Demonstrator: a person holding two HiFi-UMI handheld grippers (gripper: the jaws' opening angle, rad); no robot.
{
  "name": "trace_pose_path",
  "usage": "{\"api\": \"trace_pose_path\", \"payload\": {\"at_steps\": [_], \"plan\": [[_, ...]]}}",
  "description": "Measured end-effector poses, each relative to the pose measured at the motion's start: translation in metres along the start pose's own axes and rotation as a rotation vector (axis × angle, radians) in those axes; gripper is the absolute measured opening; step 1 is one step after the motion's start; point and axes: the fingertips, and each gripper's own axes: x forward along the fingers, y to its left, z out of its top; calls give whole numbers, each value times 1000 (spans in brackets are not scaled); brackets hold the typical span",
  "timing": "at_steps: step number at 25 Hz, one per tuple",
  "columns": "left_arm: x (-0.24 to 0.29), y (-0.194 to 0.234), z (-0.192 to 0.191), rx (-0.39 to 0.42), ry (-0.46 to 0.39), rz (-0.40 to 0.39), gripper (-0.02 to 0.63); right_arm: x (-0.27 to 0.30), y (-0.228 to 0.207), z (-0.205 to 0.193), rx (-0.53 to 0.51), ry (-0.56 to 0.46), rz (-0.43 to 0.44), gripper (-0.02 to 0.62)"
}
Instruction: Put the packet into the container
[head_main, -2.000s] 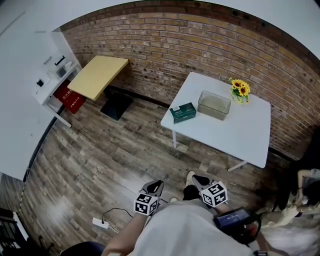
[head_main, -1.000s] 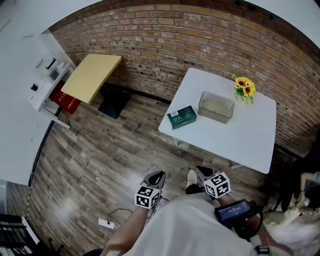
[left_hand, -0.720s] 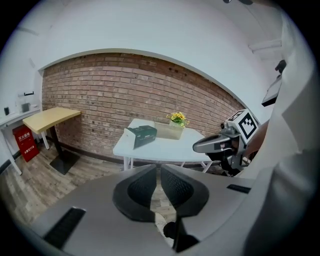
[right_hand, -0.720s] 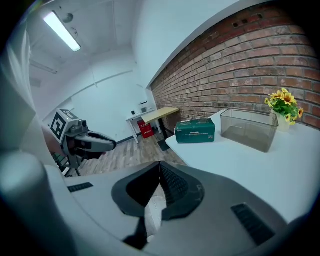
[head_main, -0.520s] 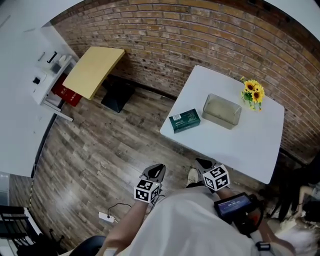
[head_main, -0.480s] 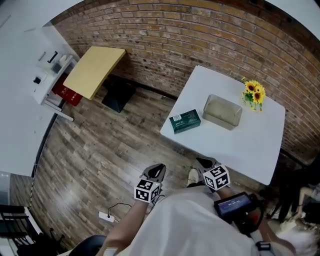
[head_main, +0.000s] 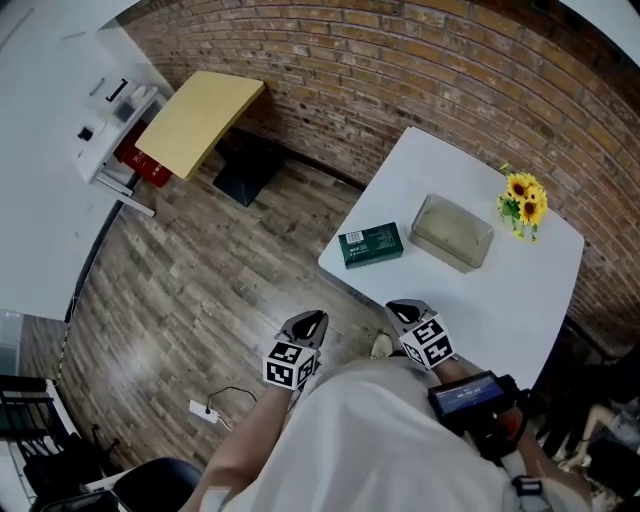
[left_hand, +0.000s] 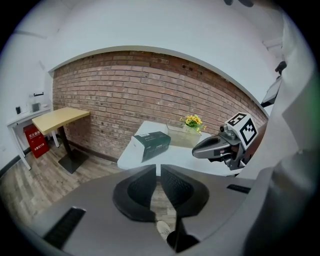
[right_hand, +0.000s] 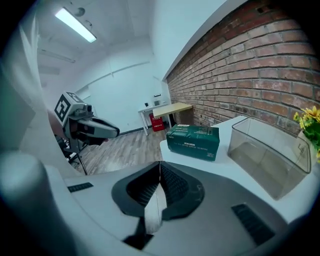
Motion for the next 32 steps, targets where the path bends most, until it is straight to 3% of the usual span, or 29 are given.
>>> {"api": "trace_pose_path", "payload": {"at_steps": [5, 15, 19, 25, 32], "plan": [[3, 4, -3, -54, 10, 48, 37, 8, -20, 4, -67, 24, 18, 8], [14, 9, 6, -61, 19, 69, 37, 21, -30, -7, -163, 110, 5, 9], [9, 20, -1, -103, 19, 74, 37, 31, -27, 2, -327, 154, 1, 9], [5, 53, 14, -125, -23, 108, 37, 52, -36, 27, -660, 242, -12, 9], [-9, 81, 9, -172, -54, 151, 37, 78, -51, 68, -836, 260, -81, 20]]}}
